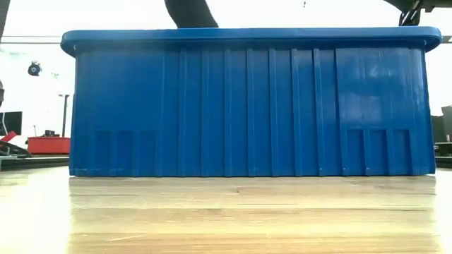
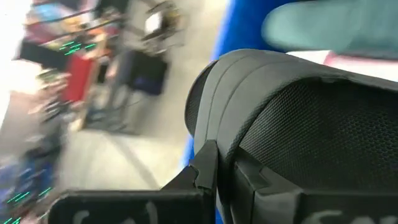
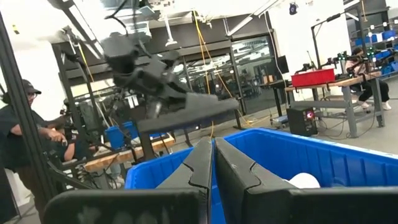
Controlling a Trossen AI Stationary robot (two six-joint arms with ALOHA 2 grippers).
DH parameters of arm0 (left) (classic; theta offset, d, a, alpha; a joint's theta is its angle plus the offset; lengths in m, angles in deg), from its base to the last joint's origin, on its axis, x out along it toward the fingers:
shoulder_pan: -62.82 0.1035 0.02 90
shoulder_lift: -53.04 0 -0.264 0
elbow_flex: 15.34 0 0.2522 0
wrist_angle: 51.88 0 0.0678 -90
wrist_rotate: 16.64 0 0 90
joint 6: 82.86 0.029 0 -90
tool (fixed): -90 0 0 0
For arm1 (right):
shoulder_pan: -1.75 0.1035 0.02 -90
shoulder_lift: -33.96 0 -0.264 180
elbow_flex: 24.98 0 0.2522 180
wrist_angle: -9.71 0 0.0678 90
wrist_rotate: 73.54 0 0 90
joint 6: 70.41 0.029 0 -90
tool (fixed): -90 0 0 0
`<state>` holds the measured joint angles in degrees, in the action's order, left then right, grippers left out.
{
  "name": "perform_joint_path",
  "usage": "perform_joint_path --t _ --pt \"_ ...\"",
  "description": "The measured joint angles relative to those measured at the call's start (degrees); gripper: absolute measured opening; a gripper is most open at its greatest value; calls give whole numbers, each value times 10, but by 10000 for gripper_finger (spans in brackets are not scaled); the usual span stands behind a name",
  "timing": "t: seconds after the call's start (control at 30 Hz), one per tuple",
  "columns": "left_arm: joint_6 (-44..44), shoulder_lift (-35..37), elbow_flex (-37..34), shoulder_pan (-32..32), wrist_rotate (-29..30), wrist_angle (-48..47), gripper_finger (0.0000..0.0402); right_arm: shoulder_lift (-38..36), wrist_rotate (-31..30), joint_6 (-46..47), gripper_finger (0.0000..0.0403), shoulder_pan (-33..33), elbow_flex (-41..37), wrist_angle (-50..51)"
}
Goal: Pick and place slides into bin
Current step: Put the black slide into the bin
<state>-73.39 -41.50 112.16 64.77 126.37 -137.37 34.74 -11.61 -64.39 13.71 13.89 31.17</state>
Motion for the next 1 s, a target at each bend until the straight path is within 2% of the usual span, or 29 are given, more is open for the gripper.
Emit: perform_joint_path --t 0.13,0.23,0.37,0.53,0.7,0.83,1.0 --pt "93 5 -68 53 -107 125 0 0 0 0 8 0 0 -3" --pt "163 5 -111 85 -129 168 0 0 0 0 8 0 0 -7" --pt "191 6 -170 135 -172 194 0 0 -3 0 8 0 0 -8" --pt "213 8 -256 175 -150 268 0 0 -5 3 8 0 0 -8" --pt "212 9 -312 177 -104 342 0 0 -5 10 8 0 0 -8" --pt "181 9 -341 177 -72 348 0 0 -5 10 8 0 0 -8" --pt "113 5 -373 177 -70 374 0 0 -5 6 8 0 0 -8"
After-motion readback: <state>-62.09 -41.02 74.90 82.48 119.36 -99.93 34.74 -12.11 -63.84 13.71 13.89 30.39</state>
